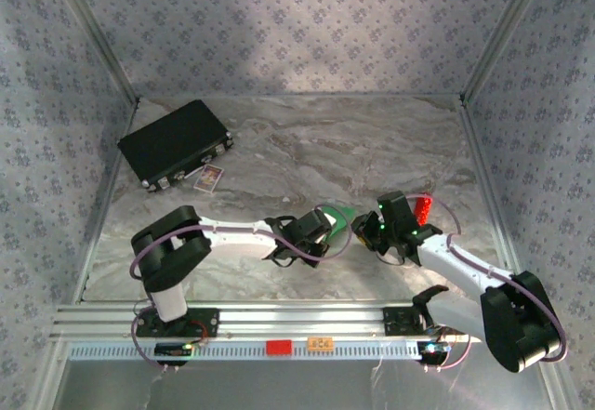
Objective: Fold a paper plane with a square sheet of paper (pick it up from the middle)
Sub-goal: Fold the wing for the fifth time at the center of the table.
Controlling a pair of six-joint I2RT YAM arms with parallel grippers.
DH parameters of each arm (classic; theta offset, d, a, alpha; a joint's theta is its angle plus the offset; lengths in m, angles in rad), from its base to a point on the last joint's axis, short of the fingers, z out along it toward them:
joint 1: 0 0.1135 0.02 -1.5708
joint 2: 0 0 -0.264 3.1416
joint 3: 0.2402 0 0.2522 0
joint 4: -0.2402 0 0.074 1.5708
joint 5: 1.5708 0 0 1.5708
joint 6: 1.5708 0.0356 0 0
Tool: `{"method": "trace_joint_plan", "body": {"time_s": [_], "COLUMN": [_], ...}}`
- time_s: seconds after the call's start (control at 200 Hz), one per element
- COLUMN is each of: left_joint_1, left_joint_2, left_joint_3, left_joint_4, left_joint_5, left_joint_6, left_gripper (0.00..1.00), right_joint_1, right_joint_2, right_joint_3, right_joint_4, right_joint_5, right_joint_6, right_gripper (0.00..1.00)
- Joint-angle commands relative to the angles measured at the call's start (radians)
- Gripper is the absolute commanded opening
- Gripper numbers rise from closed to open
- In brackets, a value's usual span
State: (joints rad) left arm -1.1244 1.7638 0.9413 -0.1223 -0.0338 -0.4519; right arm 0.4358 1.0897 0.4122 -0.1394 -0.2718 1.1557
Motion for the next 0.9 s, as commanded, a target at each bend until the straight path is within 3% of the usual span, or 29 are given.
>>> {"method": "trace_joint_plan", "body": {"time_s": [0.0,0.255,0.515,0.894], "left_joint_1": [0.013,0.067,0.155,0.237], "left_joint_2": [0.014,-0.010,-0.001,0.046], "left_joint_3": [-0.010,-0.058,-0.134,-0.207], "left_joint_4": [0.004,0.089,0.262,0.473], "left_joint_5": [0.037,0.158,0.407,0.605], "left_joint_6": [-0.022,-0.047,-0.095,-0.205], "left_gripper": [0.05,0.02,0.00,0.00], "right_joint_1": [-0.003,0.035,0.135,0.129], "right_joint_2": [-0.013,-0.017,-0.017,0.053], "right_joint_3": [-0.017,-0.016,0.002,-0.024], "right_joint_4": [-0.012,0.040,0.125,0.324], "right_joint_5": [0.023,0.049,0.137,-0.036], "right_joint_6": [0.011,-0.045,-0.248,-0.285], "right_gripper": [0.34,0.34,0.30,0.25]}}
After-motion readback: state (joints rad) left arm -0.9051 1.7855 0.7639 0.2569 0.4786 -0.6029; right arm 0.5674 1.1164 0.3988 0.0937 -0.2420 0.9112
